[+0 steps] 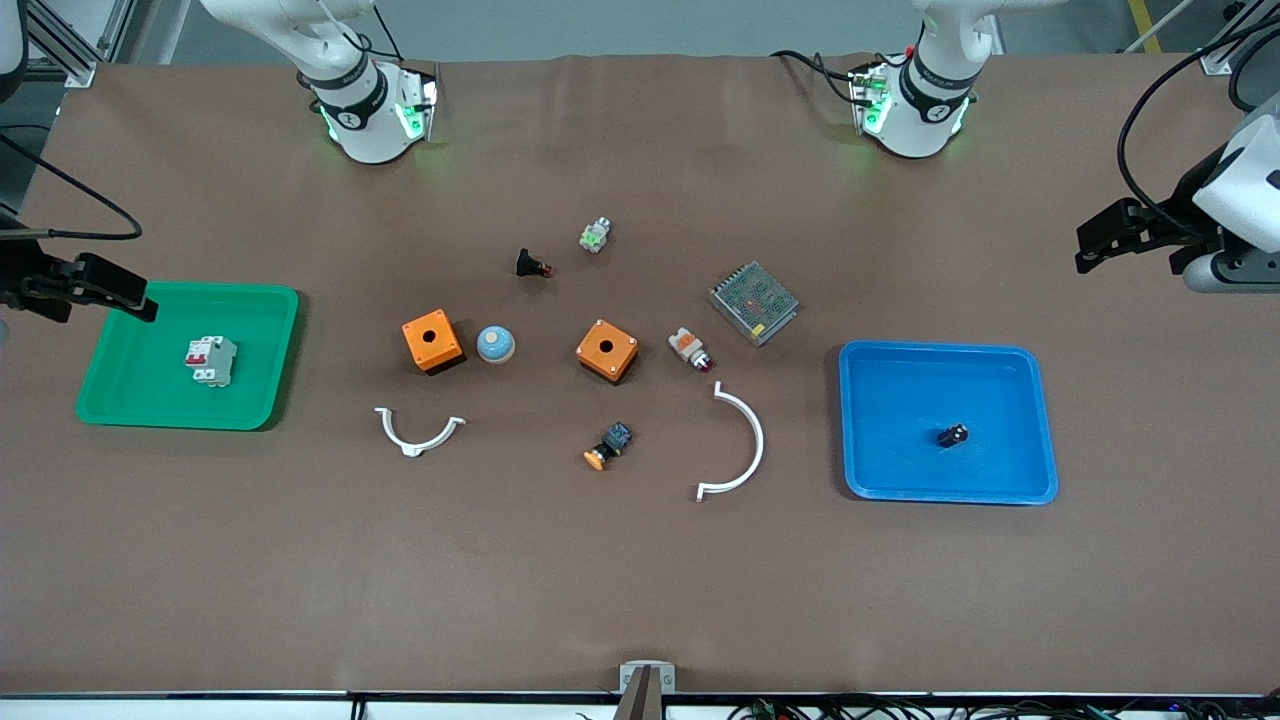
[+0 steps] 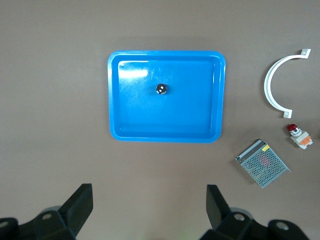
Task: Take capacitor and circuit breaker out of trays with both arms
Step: 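Reach the right gripper to the breaker while the left gripper reaches the capacitor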
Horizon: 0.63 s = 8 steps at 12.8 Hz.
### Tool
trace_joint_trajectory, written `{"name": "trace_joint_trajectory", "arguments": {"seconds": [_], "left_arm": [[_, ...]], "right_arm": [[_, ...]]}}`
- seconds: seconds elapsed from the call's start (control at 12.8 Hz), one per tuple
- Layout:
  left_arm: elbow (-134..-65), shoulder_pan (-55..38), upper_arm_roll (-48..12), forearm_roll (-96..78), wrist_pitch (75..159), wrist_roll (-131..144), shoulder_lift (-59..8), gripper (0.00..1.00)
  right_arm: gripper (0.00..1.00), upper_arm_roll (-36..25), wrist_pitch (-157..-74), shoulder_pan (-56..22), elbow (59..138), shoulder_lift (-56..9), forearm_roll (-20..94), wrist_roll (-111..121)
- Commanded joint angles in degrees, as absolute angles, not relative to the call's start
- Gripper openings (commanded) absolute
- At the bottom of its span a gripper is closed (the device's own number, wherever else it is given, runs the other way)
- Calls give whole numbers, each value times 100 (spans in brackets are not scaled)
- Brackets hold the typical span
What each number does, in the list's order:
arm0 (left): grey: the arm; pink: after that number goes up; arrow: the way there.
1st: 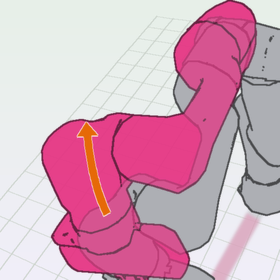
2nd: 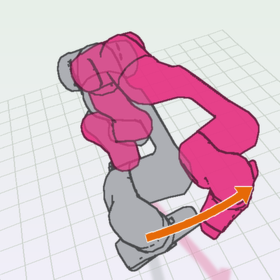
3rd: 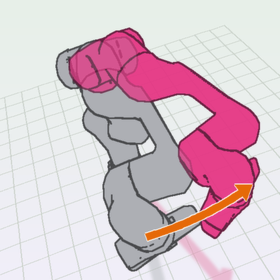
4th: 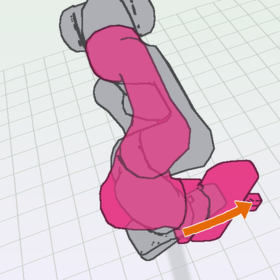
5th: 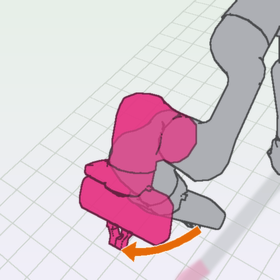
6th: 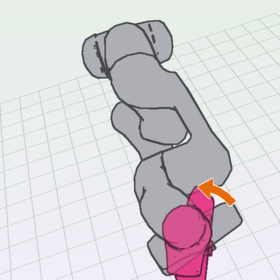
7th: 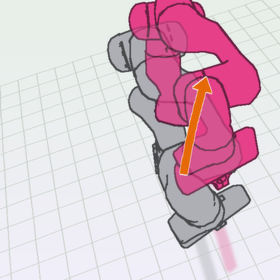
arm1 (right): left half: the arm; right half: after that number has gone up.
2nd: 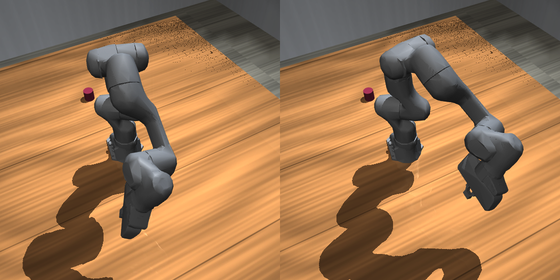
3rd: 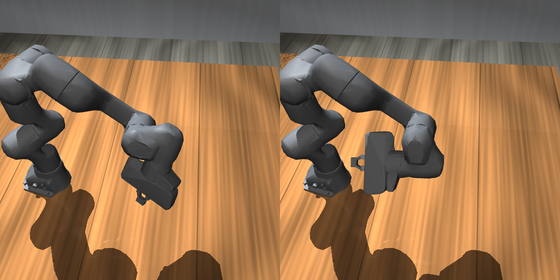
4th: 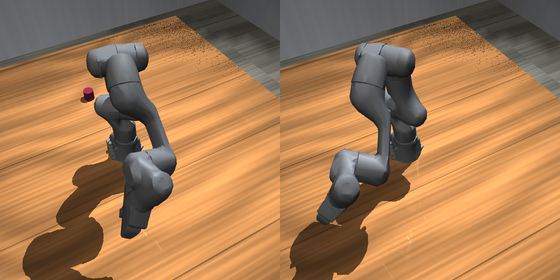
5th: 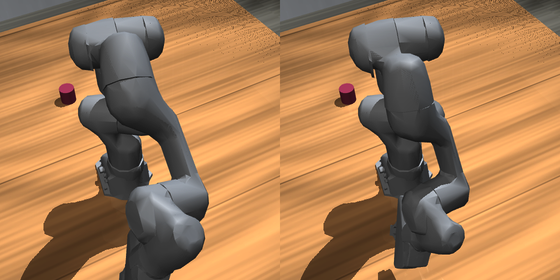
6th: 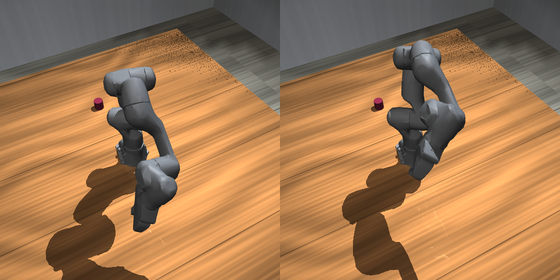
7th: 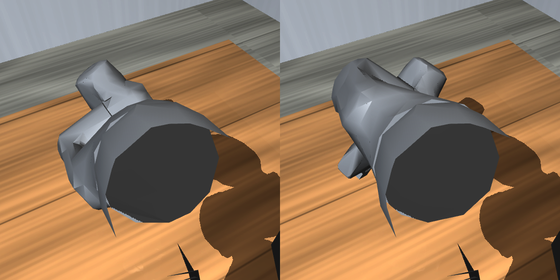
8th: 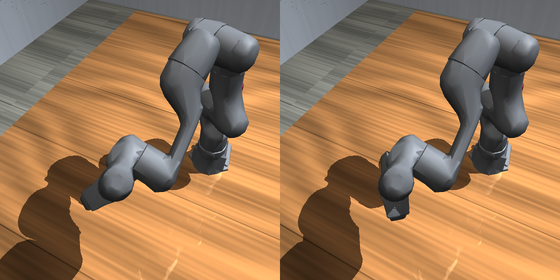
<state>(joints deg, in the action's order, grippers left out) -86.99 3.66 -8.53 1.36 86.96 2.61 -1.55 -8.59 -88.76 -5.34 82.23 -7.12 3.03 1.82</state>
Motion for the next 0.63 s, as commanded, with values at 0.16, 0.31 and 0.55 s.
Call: {"name": "trace_joint_trajectory", "arguments": {"seconds": [0.16, 0.31, 0.55], "left_arm": [[-8534, 369, -870, 264, 8604, 272, -263, 100], [-8534, 457, -853, 246, 8700, 237, -543, 100], [-8622, 448, -853, 185, 9184, 343, -1210, 100]], "right_arm": [[100, -826, -8930, -510, 8350, -589, 316, 202], [100, -826, -8930, -510, 8350, -589, 316, 202], [100, -826, -8947, -510, 8358, -641, 316, 202]]}}
